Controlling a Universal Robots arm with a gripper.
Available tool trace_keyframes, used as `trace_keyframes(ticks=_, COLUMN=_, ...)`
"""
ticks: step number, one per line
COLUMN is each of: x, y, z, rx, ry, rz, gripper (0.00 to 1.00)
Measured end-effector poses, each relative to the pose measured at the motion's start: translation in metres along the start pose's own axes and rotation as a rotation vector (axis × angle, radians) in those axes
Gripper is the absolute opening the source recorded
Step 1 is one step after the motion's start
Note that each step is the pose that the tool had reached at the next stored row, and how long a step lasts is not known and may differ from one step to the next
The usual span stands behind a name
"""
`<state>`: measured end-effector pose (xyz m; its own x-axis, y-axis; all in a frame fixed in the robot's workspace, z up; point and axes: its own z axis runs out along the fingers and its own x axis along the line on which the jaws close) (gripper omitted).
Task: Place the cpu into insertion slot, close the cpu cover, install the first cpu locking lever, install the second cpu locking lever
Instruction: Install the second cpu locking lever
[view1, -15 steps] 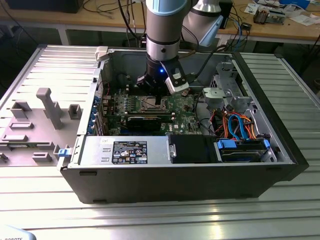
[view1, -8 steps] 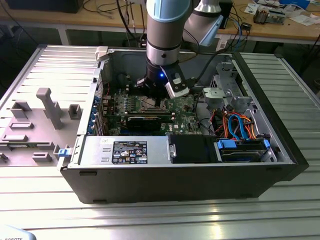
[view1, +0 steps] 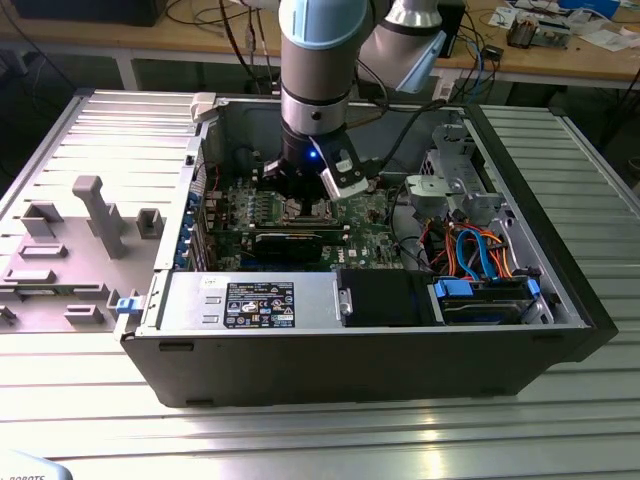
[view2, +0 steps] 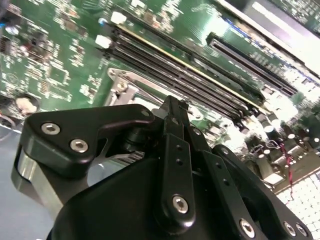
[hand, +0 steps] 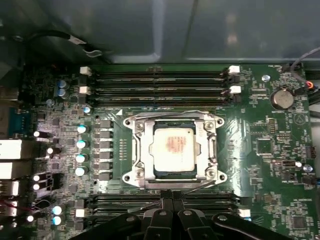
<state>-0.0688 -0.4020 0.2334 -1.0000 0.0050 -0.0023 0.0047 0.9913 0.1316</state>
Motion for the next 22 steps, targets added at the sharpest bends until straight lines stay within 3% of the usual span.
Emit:
trace_keyframes(ticks=2, x=0.0072, y=-0.0036, z=0.0003, rx=-0.0256, ry=0.0002, rz=-0.001, gripper=0.11)
trace_keyframes(ticks=3, x=0.0089, y=-0.0048, z=0.0004, rx=-0.0331, ry=0.0003, rz=-0.001, gripper=0.11)
trace_keyframes(ticks=6, x=0.0108, y=-0.0053, z=0.0011, rx=-0.0452, ry=0.0023, rz=-0.001, gripper=0.11)
trace_keyframes(ticks=14, x=0.0107, y=-0.0069, z=0.0015, rx=-0.0477, ry=0.0030, rz=-0.001, gripper=0.11)
trace_keyframes(ticks=22, x=0.0113, y=-0.0137, z=0.0018, rx=-0.0493, ry=0.0103, rz=0.000, gripper=0.11)
